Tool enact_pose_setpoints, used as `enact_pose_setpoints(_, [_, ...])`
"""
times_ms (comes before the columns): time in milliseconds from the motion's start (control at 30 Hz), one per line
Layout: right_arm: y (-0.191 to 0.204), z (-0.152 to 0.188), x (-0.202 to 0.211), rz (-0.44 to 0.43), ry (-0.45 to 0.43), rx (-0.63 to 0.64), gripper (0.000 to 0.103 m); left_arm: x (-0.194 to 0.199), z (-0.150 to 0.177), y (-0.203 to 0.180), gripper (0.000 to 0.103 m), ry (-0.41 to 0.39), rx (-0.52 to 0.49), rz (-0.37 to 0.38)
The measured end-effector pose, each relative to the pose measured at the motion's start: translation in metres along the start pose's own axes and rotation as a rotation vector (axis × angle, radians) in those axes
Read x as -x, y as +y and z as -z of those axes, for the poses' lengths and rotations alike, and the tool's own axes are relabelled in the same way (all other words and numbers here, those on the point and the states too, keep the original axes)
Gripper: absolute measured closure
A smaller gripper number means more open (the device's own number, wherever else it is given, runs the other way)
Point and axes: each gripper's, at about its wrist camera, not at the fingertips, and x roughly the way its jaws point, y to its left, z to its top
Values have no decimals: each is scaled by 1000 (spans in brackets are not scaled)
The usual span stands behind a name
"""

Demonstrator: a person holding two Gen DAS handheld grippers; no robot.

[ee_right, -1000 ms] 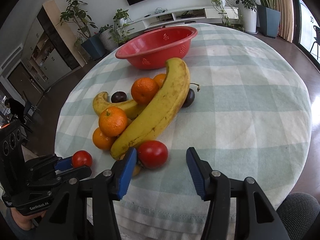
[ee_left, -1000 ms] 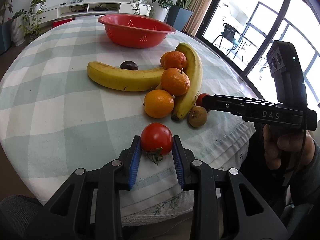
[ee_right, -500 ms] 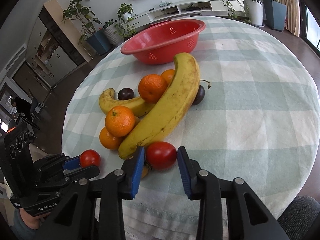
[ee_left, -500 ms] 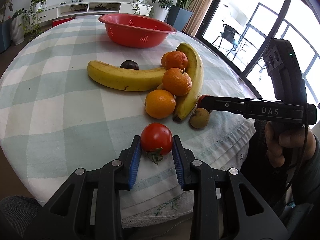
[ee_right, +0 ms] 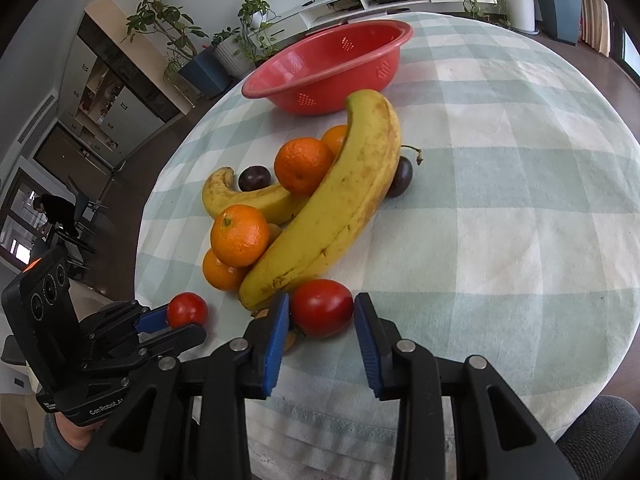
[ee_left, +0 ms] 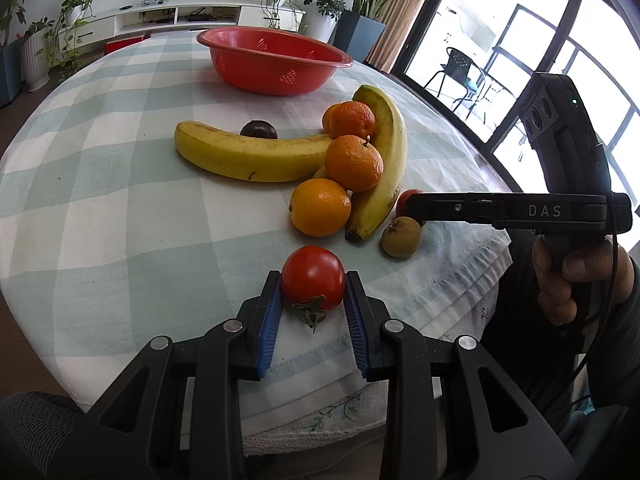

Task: Organize fruits
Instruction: 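Carry both held tomatoes over the red colander bowl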

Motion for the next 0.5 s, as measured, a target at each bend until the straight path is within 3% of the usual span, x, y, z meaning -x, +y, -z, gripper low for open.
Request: enact_pose_setpoints(500, [-13,6,26,6,-101,-52,68,9,-4,3,74,-27,13,6])
